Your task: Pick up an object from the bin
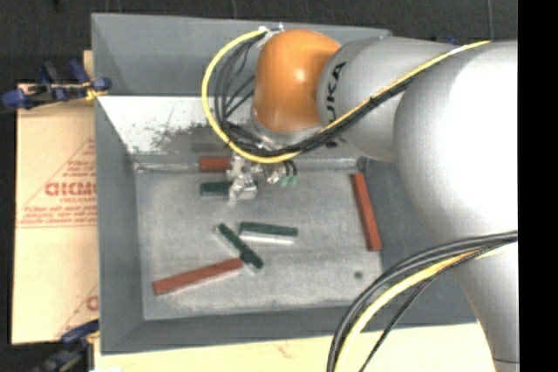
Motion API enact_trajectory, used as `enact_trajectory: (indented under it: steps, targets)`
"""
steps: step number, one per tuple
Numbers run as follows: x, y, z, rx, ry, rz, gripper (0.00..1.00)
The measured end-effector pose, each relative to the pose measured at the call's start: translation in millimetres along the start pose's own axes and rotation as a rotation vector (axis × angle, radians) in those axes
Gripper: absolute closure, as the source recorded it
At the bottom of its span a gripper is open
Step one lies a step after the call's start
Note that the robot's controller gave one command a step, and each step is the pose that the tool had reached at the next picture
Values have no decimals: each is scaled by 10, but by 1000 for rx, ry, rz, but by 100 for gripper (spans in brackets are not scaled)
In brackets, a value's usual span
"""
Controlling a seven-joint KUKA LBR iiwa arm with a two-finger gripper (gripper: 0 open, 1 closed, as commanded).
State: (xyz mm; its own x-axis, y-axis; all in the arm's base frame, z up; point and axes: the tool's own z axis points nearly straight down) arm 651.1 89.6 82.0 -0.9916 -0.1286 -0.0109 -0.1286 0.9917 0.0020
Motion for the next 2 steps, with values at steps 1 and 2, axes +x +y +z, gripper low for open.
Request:
enact_trajectory:
  steps: [1, 2]
  targets:
    - [1, 0, -5, 0, 0, 0, 100]
    - [40, -16, -365, 3, 5, -30, 100]
